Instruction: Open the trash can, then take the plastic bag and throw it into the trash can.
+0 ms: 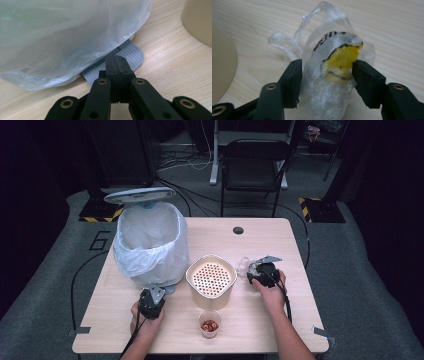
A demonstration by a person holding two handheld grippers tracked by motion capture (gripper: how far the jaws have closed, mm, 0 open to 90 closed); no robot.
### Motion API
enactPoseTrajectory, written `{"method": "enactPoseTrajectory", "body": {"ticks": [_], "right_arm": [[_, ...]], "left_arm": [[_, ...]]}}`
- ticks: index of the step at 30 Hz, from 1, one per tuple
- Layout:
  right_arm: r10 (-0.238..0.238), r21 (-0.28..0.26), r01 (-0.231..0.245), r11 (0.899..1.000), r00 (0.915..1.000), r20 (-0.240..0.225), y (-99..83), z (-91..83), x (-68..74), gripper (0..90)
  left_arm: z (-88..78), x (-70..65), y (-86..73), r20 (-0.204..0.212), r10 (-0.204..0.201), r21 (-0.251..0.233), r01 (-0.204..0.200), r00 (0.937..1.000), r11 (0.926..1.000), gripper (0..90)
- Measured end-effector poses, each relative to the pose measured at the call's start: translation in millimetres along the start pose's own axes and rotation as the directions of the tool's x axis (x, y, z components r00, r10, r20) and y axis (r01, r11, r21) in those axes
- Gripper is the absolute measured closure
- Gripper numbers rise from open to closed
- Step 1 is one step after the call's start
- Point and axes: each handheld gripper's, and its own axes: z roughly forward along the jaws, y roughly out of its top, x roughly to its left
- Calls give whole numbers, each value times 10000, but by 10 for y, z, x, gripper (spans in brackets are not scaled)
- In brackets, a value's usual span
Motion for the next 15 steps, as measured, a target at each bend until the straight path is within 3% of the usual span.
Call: {"method": "enactPoseTrajectory", "body": {"ticks": [6, 15], "right_arm": [[108, -40, -109, 9999, 9994, -319, 0, -22, 5, 618], [-181, -102, 177, 9998, 9987, -468, 182, -344, -26, 655]], "left_arm": [[-1, -13, 1, -67, 67, 28, -67, 10000, 10000, 894], [1, -16, 1, -95, 27, -7, -27, 10000, 10000, 894]]}}
